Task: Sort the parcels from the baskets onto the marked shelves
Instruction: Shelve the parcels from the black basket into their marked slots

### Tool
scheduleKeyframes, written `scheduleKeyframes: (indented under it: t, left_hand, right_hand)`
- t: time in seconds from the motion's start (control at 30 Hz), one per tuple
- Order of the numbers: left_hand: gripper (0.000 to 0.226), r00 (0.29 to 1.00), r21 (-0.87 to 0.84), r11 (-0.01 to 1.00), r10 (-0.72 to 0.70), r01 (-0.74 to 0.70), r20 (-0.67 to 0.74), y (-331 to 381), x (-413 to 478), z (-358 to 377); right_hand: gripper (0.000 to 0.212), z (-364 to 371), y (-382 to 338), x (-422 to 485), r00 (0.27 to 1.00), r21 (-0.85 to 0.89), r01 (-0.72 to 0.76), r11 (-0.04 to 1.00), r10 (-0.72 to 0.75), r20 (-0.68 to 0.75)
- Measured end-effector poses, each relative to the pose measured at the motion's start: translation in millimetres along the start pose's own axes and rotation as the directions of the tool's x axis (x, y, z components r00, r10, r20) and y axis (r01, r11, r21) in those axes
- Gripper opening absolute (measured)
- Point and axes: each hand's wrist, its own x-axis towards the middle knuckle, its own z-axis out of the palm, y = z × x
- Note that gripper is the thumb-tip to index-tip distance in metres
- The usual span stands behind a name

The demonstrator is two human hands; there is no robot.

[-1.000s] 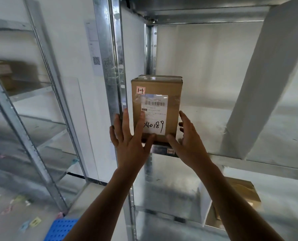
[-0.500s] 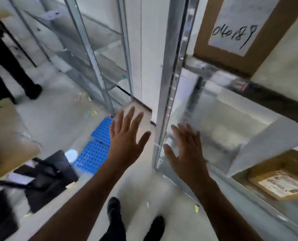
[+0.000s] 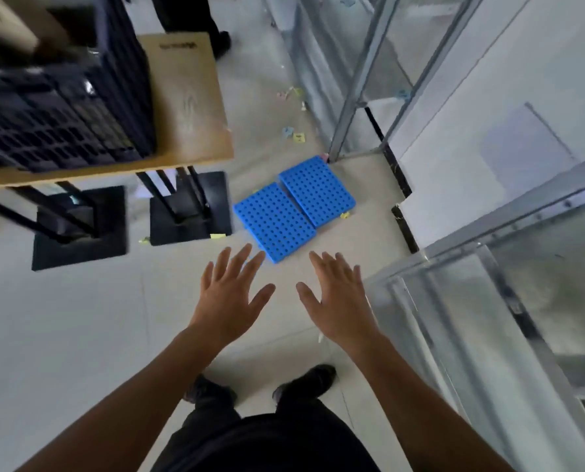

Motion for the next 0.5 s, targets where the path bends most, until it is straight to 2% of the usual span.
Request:
scheduleKeyframes:
  t: [0.1, 0.27, 0.37, 0.5]
  left_hand:
    - [0.078, 0.993, -0.055, 0.992, -0.114, 0.113, -0.021, -73.4, -37.7, -11.5]
    - [0.079, 0.957, -0.076, 0.955, -0.289, 0.287, -0.014, -189.6, -103.0, -37.1]
    - [0.077, 0.909, -0.131, 0.906, -0.412, 0.402, -0.066, -248.6, -143.4, -55.6]
    - [0.072, 0.806, -0.235, 0.811, -0.574, 0.535, -0.147, -312.5, -192.1, -77.0]
  right_hand:
    - [0.07, 37.3, -68.0, 13.2, 0.989, -0.024, 0.1, 0.995, -0.097, 0.11]
    - [0.069, 97.2, -185.7, 37.4, 0.929, -0.084, 0.28, 0.956, -0.248, 0.276]
    - [0.068, 125.2, -255.4, 44.7, 0.883, -0.094, 0.386, 0.917, -0.339, 0.324]
    - [0.068, 150.6, -338.4, 48.5, 0.808, -0.083, 0.518, 0.851, -0.456, 0.374]
